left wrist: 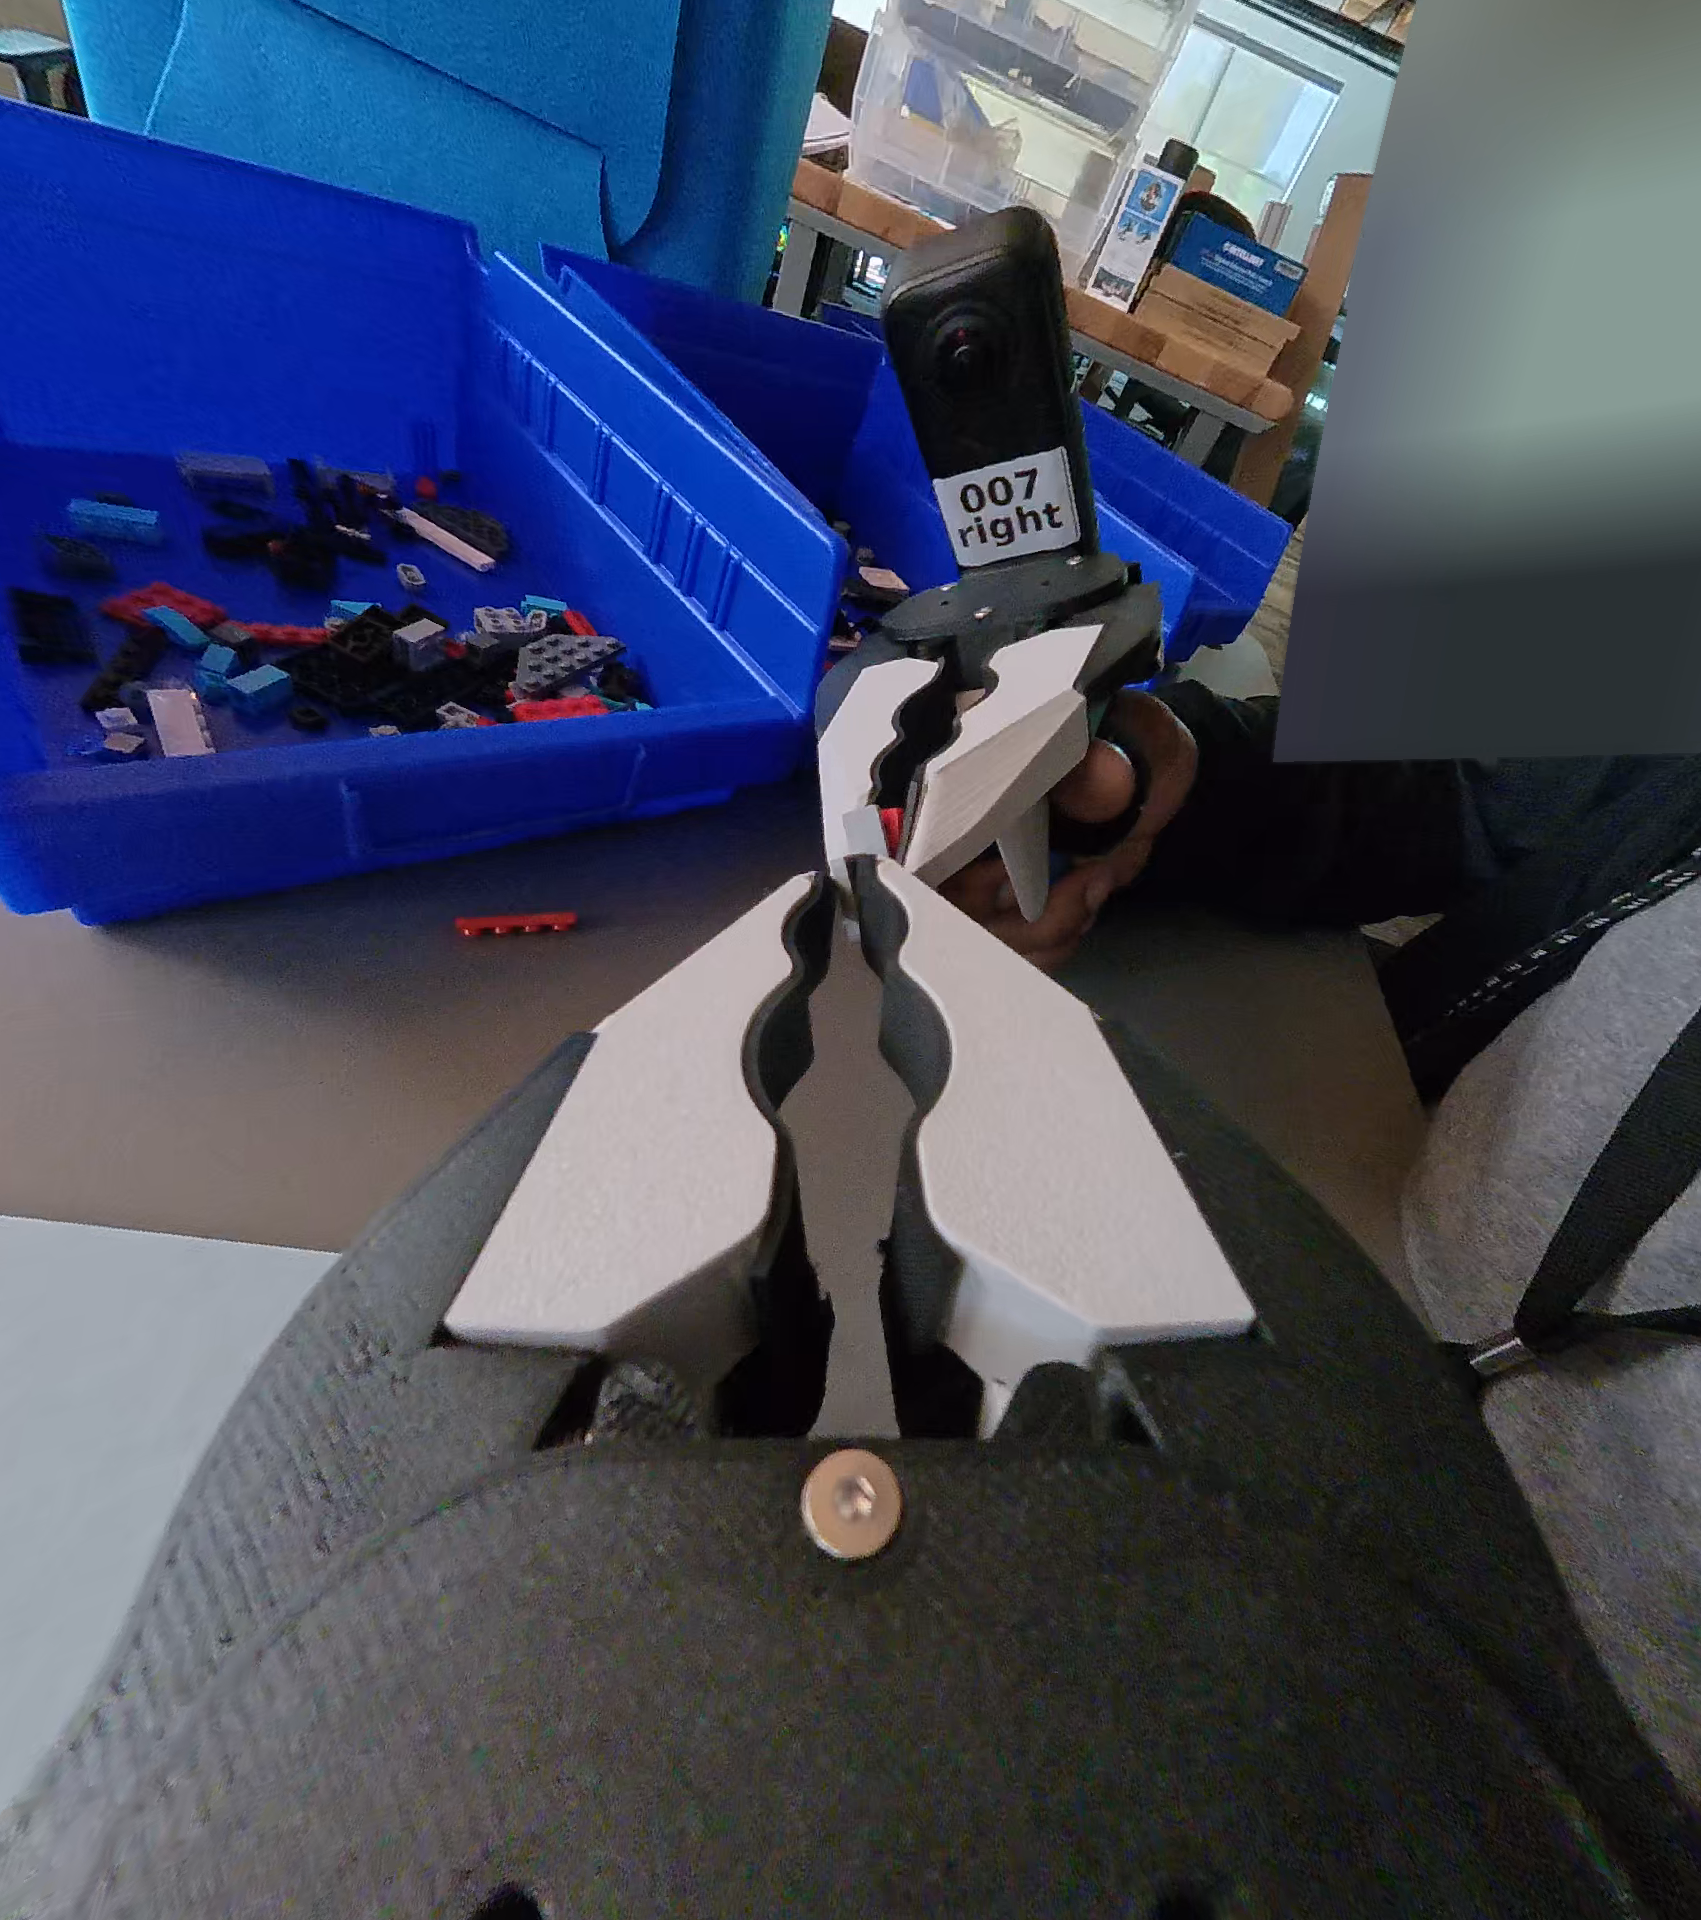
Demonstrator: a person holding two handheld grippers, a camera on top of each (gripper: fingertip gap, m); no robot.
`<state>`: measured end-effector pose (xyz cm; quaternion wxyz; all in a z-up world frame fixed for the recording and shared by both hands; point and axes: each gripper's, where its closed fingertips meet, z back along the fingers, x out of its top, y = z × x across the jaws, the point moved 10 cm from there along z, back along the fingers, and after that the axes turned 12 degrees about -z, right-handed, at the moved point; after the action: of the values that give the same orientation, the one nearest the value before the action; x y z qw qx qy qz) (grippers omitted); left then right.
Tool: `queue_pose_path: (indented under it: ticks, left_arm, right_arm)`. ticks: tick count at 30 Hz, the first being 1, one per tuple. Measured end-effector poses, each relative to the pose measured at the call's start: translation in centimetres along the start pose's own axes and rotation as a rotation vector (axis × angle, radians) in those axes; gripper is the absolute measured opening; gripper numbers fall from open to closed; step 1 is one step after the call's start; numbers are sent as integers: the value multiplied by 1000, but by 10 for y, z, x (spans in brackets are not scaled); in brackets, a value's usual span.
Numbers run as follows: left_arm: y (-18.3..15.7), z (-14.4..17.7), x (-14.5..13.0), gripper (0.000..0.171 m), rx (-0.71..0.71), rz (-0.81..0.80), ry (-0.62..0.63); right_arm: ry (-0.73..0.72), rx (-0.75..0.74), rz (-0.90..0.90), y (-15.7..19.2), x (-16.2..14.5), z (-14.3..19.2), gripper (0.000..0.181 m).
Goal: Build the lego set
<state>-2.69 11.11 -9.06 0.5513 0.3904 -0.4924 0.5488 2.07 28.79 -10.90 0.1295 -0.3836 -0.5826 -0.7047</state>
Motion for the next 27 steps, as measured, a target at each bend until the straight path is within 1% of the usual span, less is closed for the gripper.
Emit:
queue_pose_path:
  ticks: [4,8,10,17,21,24,27]
  left_arm:
    - [-1,-1,0,4,20,-13,15]
    - [-3,-1,1,3,56,-87,52]
    - [-3,-1,2,3,55,-79,50]
    - [2,-1,0,4,13,40,-12]
    - [6,0,-2,9,-13,113,-53]
    - [8,3,0,13,-13,126,-82]
    - [6,7,3,18,-6,77,-108]
  right_arm:
    - [-8,-21,10,0,0,0,9]
    - [-11,-39,17,0,0,-1,9]
    - [-13,-39,18,0,0,-1,9]
    - [-33,-25,-26,0,0,-1,9]
    - [-48,-8,-60,-1,0,0,9]
    - [-71,-2,-94,-3,2,1,9]
    - [-124,-6,-174,-7,4,4,9]
